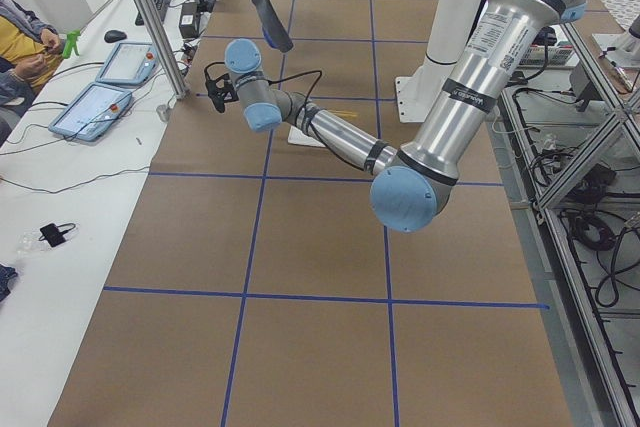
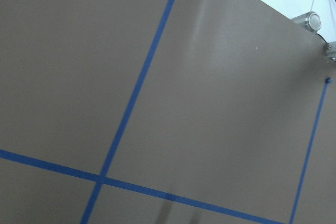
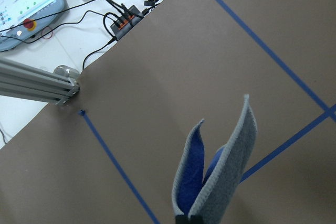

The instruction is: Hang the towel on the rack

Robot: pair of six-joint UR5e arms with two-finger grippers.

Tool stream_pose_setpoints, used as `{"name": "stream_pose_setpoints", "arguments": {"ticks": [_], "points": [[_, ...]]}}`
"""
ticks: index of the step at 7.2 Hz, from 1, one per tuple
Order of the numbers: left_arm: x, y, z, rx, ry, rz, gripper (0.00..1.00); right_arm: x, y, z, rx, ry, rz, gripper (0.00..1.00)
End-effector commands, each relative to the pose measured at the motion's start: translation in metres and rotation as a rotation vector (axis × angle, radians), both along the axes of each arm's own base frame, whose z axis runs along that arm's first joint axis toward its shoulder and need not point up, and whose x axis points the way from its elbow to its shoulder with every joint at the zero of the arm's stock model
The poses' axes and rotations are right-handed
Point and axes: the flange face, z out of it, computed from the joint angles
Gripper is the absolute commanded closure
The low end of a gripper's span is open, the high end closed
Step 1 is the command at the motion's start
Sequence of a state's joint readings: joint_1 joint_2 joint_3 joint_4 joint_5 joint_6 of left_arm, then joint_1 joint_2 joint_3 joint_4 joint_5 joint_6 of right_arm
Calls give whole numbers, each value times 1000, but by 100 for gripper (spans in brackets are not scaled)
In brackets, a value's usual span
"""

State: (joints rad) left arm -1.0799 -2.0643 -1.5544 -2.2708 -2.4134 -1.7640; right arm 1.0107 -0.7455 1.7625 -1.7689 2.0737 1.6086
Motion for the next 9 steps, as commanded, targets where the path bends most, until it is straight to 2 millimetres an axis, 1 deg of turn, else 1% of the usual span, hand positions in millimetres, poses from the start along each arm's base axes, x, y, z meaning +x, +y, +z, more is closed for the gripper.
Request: {"name": "stream_pose_setpoints", "arguments": {"ticks": [1, 2, 3, 4, 5, 6, 7, 8, 9], "points": [[53, 21, -44, -220, 132, -61, 2, -12, 3, -46, -19, -55, 38, 100], [74, 33, -54, -312, 216, -123, 2, -15, -2, -68, -40, -79, 66, 100], [89, 46, -60, -420, 304, -156, 2, -15, -4, -86, -62, -100, 106, 100], [95, 50, -69, -528, 390, -196, 3, -14, -4, -98, -75, -117, 128, 100], [114, 59, -79, -581, 454, -228, 3, -16, -8, -111, -93, -128, 159, 100], [142, 71, -95, -587, 492, -261, 6, -19, -12, -124, -100, -133, 167, 100], [150, 75, -98, -594, 488, -259, 4, -19, -12, -126, -109, -141, 176, 100], [151, 74, -97, -618, 492, -262, 3, -20, -10, -130, -117, -151, 180, 100], [153, 74, -104, -629, 503, -260, 3, -26, -5, -134, -135, -164, 186, 100]]}}
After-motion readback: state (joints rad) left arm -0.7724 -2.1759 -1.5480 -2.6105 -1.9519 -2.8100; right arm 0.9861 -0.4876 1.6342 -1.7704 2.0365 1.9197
